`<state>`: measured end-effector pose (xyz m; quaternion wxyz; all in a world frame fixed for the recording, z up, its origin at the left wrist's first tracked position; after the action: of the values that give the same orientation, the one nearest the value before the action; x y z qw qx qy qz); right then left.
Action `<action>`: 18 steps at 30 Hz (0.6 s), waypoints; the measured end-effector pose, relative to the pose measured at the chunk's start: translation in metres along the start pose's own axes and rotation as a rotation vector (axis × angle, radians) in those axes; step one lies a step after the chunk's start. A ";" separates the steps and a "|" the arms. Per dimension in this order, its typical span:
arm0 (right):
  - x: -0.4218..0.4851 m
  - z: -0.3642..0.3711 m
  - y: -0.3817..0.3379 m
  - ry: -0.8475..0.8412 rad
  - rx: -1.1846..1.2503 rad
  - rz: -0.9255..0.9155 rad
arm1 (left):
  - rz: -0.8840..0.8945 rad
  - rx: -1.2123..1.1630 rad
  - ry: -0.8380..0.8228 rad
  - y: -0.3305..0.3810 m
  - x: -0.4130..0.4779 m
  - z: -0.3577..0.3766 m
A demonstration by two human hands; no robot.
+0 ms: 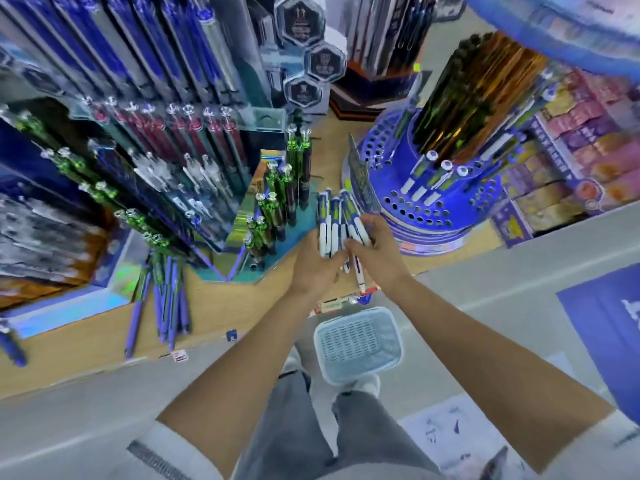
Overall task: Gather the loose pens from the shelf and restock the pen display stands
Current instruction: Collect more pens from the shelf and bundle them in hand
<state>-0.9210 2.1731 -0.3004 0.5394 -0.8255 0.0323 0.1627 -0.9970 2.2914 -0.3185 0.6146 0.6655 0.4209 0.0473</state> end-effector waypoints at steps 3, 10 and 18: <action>0.003 -0.001 0.001 0.004 0.009 0.009 | 0.100 0.037 0.042 0.007 -0.003 -0.005; -0.006 0.006 -0.006 -0.061 0.026 -0.029 | 0.175 0.229 0.216 0.013 -0.012 -0.024; -0.017 0.001 -0.019 -0.120 -0.035 -0.165 | 0.193 0.240 0.335 0.011 -0.018 -0.033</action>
<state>-0.9333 2.1793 -0.2788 0.5376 -0.8233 -0.0710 0.1673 -1.0222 2.3072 -0.2936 0.4451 0.7539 0.4541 0.1655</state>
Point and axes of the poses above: each hand's wrist, its own x-axis towards the middle knuckle, its own z-axis out of the palm, y = z × x, the point moved 10 cm from there along x, towards the middle knuckle, and after that the axes turned 12 degrees about y, right-handed, at the moved point
